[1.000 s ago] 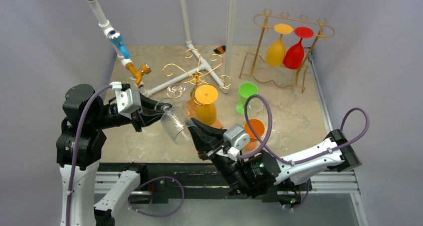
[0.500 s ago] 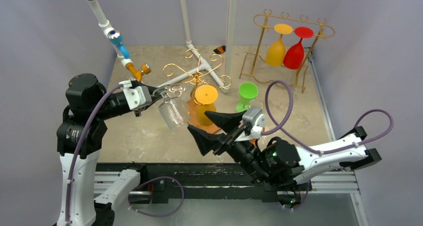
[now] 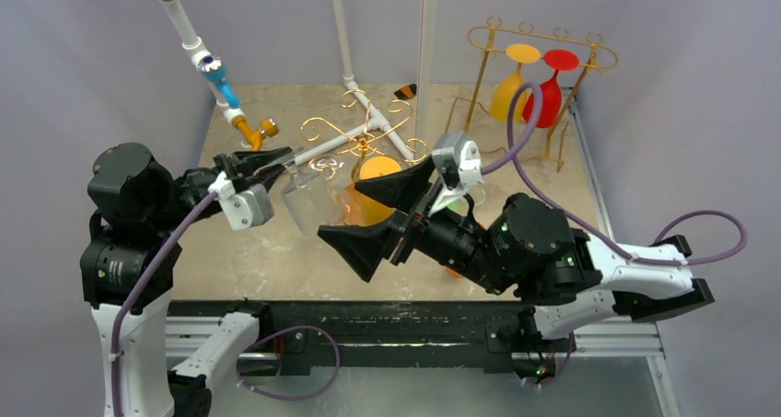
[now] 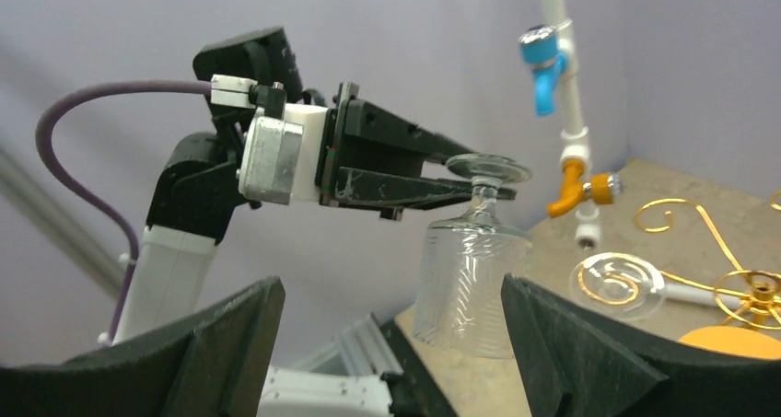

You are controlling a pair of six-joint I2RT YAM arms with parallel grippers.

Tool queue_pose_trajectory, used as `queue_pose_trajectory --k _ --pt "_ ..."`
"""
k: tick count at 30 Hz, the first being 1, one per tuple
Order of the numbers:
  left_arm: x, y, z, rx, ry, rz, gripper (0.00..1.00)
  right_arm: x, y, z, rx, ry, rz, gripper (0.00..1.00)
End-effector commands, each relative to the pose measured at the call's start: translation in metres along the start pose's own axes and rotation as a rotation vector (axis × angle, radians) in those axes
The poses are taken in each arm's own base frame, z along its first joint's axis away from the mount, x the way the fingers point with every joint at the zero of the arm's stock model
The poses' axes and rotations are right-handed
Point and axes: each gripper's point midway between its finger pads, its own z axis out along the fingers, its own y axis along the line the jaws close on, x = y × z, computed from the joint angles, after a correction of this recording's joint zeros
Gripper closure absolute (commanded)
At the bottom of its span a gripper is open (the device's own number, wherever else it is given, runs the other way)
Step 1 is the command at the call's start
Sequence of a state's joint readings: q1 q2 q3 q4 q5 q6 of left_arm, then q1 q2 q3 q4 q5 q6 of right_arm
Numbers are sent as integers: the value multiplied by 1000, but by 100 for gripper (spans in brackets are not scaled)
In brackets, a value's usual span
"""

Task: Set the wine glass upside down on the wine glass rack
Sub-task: Turn the wine glass upside down at the wine rack.

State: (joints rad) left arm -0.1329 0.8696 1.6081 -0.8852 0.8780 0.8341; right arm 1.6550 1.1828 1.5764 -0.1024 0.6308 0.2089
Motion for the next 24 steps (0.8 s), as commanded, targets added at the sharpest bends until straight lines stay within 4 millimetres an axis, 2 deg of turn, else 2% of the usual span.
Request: queue_pose_trajectory --k 1,5,9,21,24 --pt "-56 16 -21 -79 -122 313 100 28 23 10 -101 218 -34 1" --pt "-70 20 -30 -122 -137 457 100 39 30 22 -146 278 -31 1" --pt "-79 21 -35 -135 -143 546 100 47 20 27 -138 315 -40 1" --pt "-94 -1 -45 -100 -183 733 100 55 6 47 -138 348 -110 1" --pt "-97 -1 -46 -107 -182 745 100 64 2 53 -134 364 -124 1"
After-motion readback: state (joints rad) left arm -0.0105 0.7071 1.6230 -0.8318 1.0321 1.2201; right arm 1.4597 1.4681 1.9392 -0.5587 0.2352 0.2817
